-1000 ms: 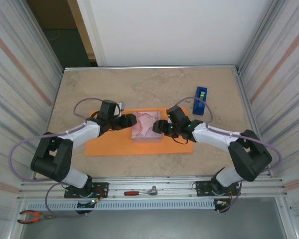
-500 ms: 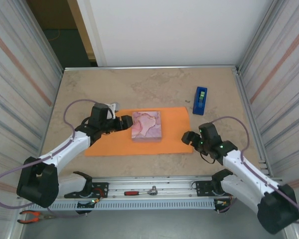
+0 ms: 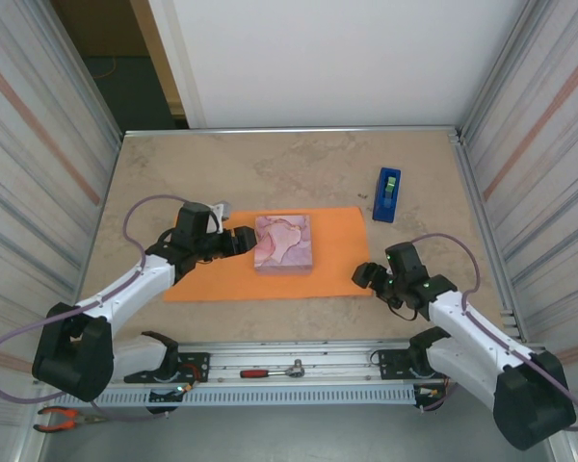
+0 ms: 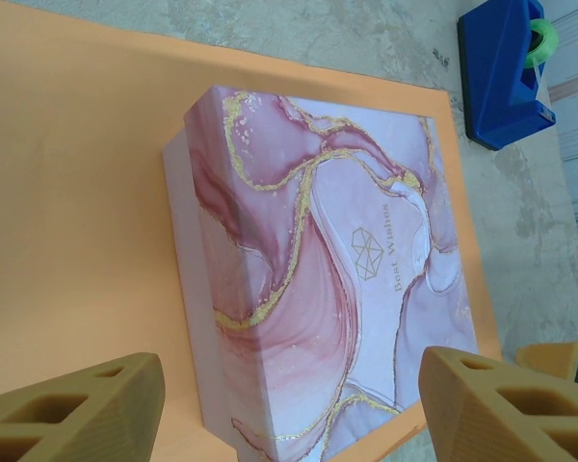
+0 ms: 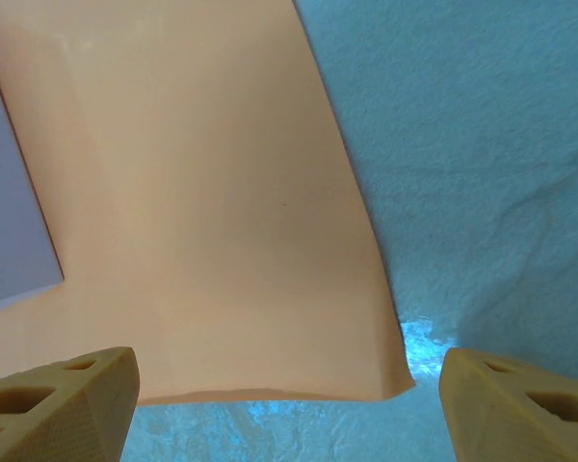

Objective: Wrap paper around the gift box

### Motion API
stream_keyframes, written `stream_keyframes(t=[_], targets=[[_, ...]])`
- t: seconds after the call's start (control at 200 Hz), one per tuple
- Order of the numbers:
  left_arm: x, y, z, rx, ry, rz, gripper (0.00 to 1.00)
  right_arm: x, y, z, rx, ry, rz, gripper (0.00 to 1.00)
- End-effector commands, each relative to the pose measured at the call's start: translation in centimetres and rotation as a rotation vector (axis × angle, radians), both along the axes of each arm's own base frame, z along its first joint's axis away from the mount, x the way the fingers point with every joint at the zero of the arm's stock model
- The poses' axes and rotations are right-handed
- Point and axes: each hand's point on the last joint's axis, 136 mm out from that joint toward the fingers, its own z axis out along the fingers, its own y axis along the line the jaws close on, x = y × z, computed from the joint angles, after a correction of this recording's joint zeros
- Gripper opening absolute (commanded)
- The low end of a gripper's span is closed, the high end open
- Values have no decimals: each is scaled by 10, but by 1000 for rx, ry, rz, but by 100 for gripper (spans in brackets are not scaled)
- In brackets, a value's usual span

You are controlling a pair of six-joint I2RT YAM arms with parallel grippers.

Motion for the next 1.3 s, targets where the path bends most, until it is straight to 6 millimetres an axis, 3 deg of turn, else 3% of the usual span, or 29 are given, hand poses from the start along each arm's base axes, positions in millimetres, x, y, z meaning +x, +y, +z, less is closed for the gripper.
stream_keyframes(t=[0.0,0.271,0.431,0.551,0.726,0.832,0.967,1.142,1.298], targets=[[-1,3,2,-2,-3,0,71,5,12,0,35,-7,13,80],[1,2,1,-7,2,2,71,9,30,-10,14,17,63,77],[2,1,2,-13,2,5,71,15,36,-9,17,-3,65,69],[3,1,5,-14,-5,4,71,23,39,0,18,-35,66,52],[7,-2,16,-19,-26,-10,71,34,53,28,28,-102,117,27],[9,-6,27,-36,-42,-25,71,38,71,49,28,-149,181,12],[13,-12,41,-63,-54,-27,72,34,103,72,26,-202,301,2],[18,-29,60,-97,-73,-39,72,18,149,90,9,-262,501,0],[27,-46,72,-105,-93,-48,71,1,169,89,-31,-285,639,0]])
